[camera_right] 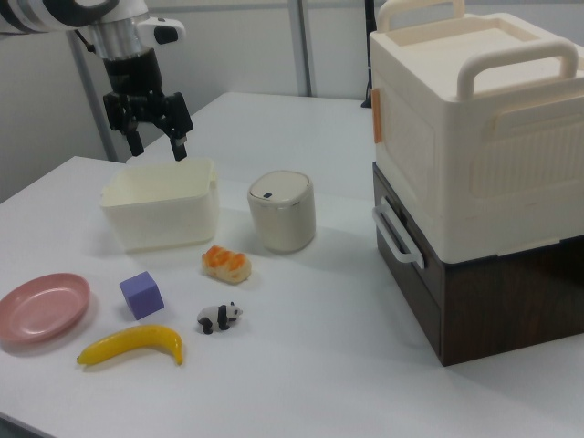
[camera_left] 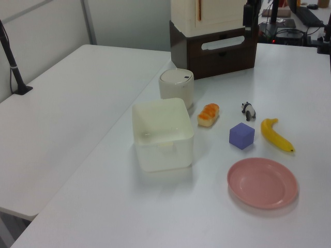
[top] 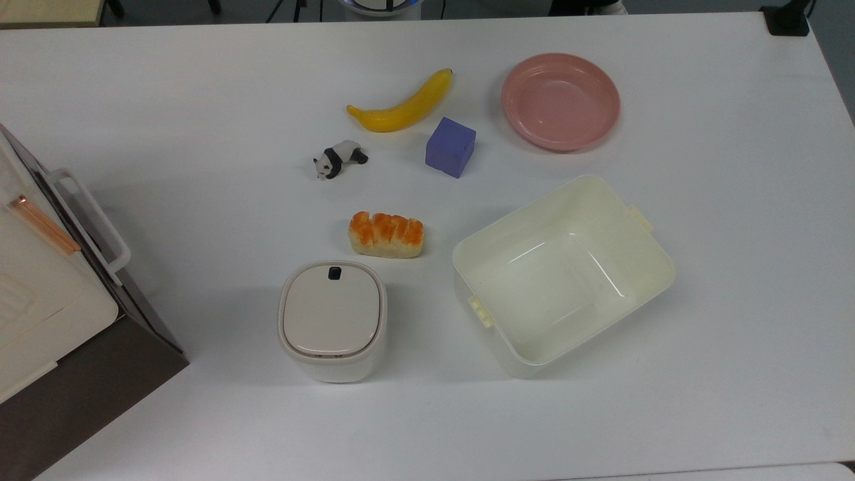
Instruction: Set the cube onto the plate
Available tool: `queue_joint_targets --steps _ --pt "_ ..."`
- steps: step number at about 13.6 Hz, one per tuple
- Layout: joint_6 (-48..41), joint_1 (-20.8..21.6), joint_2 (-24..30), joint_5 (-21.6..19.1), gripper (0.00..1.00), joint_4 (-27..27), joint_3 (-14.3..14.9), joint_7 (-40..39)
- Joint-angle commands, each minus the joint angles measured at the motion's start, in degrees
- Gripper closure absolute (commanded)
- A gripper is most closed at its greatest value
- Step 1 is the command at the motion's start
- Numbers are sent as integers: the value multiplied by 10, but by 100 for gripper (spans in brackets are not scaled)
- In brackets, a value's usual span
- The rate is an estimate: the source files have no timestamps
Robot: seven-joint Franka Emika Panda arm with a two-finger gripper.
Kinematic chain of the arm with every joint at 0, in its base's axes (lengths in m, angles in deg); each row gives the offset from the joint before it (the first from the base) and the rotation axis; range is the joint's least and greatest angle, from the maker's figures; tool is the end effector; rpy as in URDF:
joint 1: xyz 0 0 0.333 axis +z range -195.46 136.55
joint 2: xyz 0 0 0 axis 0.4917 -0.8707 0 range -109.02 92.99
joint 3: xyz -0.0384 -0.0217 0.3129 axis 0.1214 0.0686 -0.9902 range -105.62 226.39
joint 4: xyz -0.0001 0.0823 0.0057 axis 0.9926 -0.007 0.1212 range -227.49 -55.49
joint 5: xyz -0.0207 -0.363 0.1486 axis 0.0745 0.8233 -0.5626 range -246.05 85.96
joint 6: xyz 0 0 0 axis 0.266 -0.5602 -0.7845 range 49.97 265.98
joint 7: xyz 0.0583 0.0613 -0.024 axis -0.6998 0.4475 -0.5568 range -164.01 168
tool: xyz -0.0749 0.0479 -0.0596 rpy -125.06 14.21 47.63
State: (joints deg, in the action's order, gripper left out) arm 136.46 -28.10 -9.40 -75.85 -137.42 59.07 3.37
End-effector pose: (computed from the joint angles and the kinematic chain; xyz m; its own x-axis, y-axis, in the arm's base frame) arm 0.5540 0.0173 0.6378 0.9994 0.0169 -0.0301 0.0191 -0.9971 0.0733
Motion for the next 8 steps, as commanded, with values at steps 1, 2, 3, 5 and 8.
queue_joint_targets --steps 1,2,3,5,8 --pt "-9 2 -1 11 0 -1 10 -50" --pt "-8 2 -1 11 0 -1 11 -58" --pt "-8 2 -1 11 0 -1 11 -64" --pt "-5 2 -1 10 0 -5 11 -108" --pt "4 8 -1 8 0 -26 10 -216"
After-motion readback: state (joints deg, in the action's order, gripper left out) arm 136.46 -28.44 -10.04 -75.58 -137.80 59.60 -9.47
